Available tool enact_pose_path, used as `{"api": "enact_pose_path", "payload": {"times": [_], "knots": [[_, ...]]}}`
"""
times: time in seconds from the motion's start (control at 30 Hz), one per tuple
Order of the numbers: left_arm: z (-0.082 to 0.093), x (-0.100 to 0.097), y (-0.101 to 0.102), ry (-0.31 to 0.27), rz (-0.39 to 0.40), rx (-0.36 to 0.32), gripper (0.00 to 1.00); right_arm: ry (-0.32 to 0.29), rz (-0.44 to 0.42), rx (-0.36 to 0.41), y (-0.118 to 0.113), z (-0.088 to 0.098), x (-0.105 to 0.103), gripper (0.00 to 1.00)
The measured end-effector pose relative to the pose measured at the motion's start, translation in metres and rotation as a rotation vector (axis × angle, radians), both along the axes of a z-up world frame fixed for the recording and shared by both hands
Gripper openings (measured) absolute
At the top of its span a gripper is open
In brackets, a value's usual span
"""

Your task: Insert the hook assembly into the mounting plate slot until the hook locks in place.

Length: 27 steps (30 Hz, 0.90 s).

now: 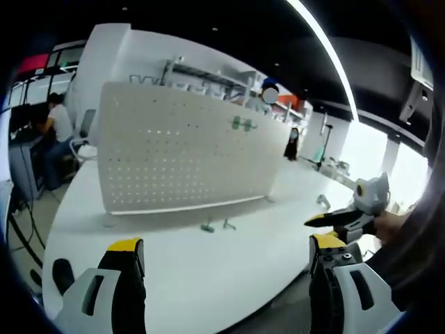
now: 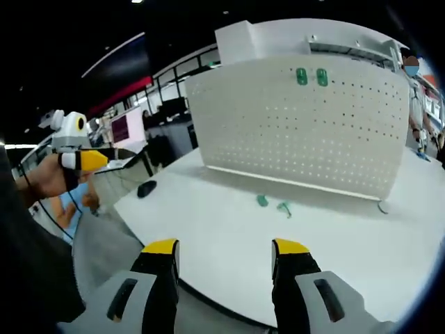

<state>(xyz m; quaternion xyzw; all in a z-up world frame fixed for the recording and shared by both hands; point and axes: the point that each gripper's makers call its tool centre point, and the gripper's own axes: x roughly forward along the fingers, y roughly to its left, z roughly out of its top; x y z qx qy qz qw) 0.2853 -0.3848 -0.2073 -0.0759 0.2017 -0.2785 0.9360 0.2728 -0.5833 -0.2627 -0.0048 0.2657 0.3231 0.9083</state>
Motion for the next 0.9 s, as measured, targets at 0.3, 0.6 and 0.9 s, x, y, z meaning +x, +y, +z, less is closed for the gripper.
{"api": "enact_pose_path", "payload": {"times": [0.3, 0.6, 0.9], "knots": [[-0.005, -0.002, 0.008, 0.014, 0.021, -0.008, 1.0, 0.004, 0.028, -0.013, -0.002, 0.007, 0.008, 0.52], [-0.008, -0.003, 0.013, 0.021, 0.037, -0.008, 1.0, 0.023, 0.083, 0.004, 0.009, 0.004, 0.018, 0.5], [-0.011, -0.003, 0.017, 0.031, 0.053, -0.008, 1.0, 0.082, 0.233, -0.018, 0.032, -0.009, 0.029, 0.4]]}}
